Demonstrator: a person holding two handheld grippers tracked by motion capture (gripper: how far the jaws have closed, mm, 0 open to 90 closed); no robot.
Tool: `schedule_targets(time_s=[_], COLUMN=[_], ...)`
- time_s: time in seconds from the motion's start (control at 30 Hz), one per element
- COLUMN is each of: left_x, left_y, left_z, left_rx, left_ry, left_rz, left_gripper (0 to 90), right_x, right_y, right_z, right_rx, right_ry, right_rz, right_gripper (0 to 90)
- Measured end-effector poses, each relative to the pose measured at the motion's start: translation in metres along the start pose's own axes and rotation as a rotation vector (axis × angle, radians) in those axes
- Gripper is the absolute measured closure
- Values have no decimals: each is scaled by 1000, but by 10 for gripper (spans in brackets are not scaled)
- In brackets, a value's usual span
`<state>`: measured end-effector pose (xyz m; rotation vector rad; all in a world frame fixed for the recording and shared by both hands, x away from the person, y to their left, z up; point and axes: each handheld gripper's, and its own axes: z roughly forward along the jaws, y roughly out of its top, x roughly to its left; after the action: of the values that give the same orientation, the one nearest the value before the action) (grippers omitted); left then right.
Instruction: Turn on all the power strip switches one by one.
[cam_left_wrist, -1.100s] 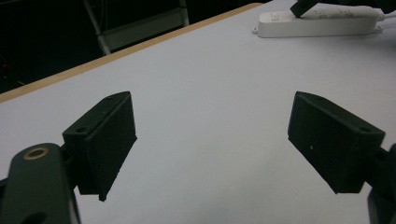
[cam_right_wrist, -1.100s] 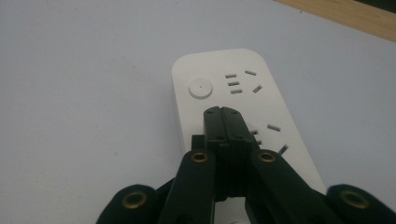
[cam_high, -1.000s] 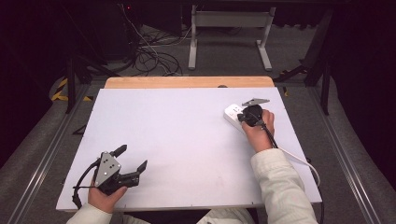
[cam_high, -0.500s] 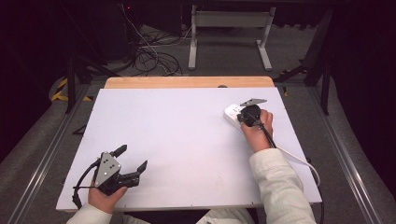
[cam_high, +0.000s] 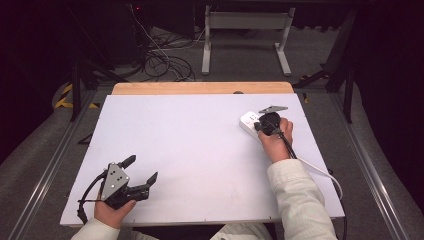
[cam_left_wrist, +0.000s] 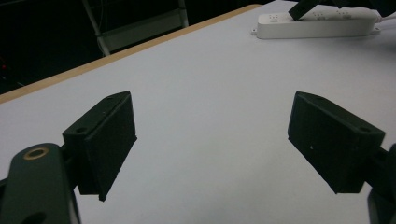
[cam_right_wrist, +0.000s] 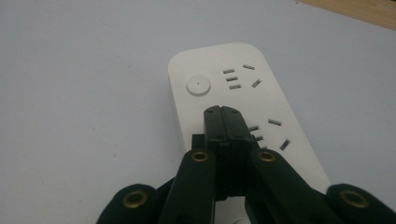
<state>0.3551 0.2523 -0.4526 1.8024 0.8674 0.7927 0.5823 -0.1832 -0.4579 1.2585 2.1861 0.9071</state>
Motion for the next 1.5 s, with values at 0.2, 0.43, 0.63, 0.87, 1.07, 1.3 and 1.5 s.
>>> schedule_targets(time_s=[0.2,0.43,0.63,0.87,1.07,1.3,1.5], left_x=[0,0,1,0,1,2,2], left_y=[0,0,1,1,0,0,0], left_z=[0,-1,-1,0,0,0,0], left_rx=[-2,-3,-7,-5,-4,-2,-3], left_ry=[0,0,0,-6,-2,-4,-5], left_rz=[1,-1,1,0,0,-5,-5], left_gripper=[157,157,157,156,157,157,156], right_x=[0,1,-1,1,6,12,11], right_y=[0,0,2,12,24,31,29], right_z=[0,1,-2,-2,11,21,25], right_rx=[1,5,-18,-71,-78,-59,-38], right_ry=[0,-5,12,30,37,17,2], right_rz=[7,4,7,9,15,3,10], right_gripper=[900,900,900,900,900,900,900])
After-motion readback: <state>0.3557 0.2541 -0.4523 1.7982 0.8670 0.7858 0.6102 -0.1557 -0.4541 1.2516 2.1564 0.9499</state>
